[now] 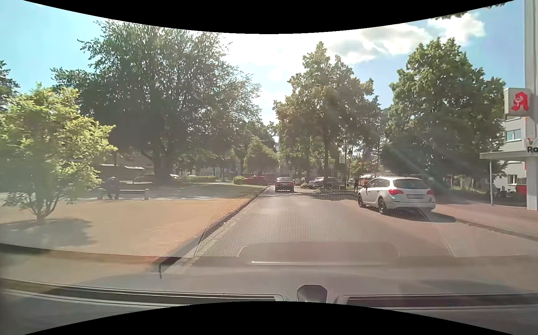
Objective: Follow the waypoints while adhering to traffic rules and regulations
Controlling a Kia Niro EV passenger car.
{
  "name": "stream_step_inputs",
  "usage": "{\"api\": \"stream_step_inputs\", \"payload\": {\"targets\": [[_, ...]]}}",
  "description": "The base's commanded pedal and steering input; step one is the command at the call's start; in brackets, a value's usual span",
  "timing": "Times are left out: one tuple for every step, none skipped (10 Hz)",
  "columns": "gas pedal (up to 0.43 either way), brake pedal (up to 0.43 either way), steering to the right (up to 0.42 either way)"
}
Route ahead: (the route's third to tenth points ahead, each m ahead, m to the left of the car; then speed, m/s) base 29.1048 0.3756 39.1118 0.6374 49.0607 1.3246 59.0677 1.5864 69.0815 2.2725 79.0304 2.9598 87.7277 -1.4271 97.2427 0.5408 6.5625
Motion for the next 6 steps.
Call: {"api": "stream_step_inputs", "payload": {"targets": [[0.087, 0.006, -0.007], [0.087, 0.006, -0.007], [0.079, 0.006, -0.007], [0.067, 0.006, -0.007], [0.067, 0.006, -0.006], [0.067, 0.006, -0.006]]}}
